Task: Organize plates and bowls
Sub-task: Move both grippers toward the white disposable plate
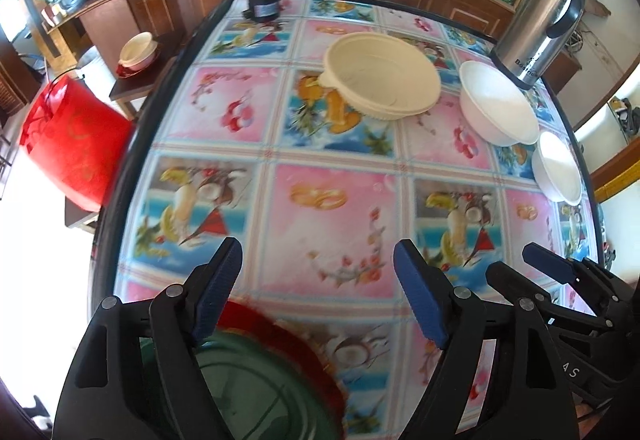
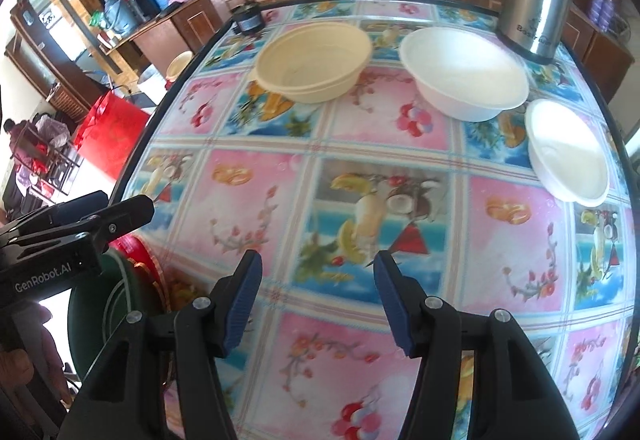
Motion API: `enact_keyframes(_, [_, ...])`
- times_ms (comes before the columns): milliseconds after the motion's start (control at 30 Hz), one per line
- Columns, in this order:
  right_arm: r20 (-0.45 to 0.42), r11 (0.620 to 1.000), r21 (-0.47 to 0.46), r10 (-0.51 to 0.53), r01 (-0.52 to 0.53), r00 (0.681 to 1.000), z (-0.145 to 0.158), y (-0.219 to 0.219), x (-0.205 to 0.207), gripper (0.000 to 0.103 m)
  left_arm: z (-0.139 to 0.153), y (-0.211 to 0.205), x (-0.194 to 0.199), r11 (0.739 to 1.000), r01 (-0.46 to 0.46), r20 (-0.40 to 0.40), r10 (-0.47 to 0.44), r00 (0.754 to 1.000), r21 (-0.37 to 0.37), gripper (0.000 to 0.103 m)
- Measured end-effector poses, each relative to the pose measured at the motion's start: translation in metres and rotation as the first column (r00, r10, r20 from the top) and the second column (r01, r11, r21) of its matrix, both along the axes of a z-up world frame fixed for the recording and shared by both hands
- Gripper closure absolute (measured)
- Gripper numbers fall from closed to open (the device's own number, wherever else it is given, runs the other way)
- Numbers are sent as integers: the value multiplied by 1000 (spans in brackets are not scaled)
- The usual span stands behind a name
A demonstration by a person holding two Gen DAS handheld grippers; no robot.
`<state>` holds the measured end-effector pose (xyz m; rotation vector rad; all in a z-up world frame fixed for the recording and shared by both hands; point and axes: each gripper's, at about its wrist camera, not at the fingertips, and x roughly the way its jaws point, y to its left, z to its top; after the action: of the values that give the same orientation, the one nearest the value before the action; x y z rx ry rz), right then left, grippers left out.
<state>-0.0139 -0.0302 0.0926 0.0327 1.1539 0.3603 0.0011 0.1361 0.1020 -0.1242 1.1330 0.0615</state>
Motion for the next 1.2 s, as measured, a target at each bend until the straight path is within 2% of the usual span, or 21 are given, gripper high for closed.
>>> enact_keyframes(233, [7,999,-13,-33,33,999,-2,-30,30,44,-5,-34,38,999,33,-14,-33,999,-9,24])
enact_keyframes(600, [85,995,-52,-82,87,993,12,-91,96,43,-12,-97,104,996,62,-24,-64,998,-65,24])
enact_keyframes(833, [107,992,-72,-95,103,990,13,-123,142,41,-25,-131,144,994,37,-43,-41,998,-106,24])
enact_keyframes(933, [110,992,-87,-84,94,990,10,-128,158,41,-31,-141,155,995,25,-51,-30,998,-101,24])
enact_keyframes(1200, [62,993,-92,-75,80,995,-13,-138,196,39,-55,-158,180,991,-33,-96,20,995,-130,24])
